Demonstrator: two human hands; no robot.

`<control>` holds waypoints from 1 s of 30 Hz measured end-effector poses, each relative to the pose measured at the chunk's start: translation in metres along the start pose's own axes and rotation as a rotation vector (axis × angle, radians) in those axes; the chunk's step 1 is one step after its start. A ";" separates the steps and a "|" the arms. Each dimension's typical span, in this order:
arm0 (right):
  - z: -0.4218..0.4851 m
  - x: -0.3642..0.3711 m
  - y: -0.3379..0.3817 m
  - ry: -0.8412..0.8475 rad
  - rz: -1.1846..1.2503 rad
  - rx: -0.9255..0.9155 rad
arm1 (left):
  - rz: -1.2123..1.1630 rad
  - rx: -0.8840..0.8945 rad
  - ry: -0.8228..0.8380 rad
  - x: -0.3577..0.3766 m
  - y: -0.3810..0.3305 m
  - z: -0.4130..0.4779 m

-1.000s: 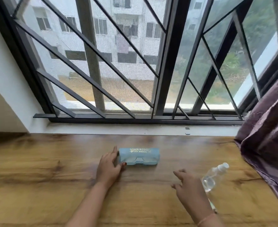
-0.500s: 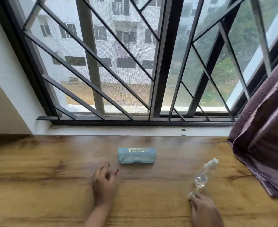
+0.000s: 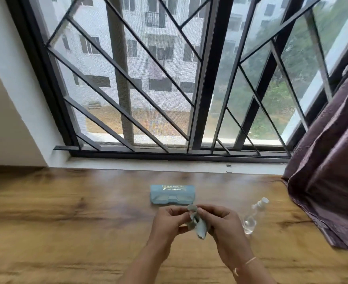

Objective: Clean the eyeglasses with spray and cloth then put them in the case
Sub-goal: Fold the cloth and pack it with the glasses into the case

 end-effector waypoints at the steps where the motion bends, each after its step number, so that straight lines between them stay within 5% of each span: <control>1: 0.000 0.001 0.000 -0.008 0.021 0.004 | 0.012 0.013 -0.027 -0.002 -0.004 -0.002; 6: -0.002 -0.006 0.000 -0.083 0.035 -0.012 | 0.031 0.028 -0.125 -0.014 -0.016 -0.012; 16: -0.006 -0.009 0.010 -0.115 0.092 -0.037 | -0.043 0.035 -0.027 -0.017 -0.022 -0.019; 21: -0.007 -0.006 0.024 -0.107 -0.043 -0.139 | -0.039 0.045 0.081 -0.011 -0.024 -0.021; 30: -0.005 0.008 0.033 0.025 -0.322 -0.119 | -0.033 0.172 -0.032 -0.011 -0.041 -0.022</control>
Point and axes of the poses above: each hand's wrist, its own z-axis towards the middle knuckle, its own x-axis out of the palm, y = z × x, the point moved 7 cm from there along z, towards the middle knuckle, and after that the axes turned 12 degrees about y, right-handed, at the moved point
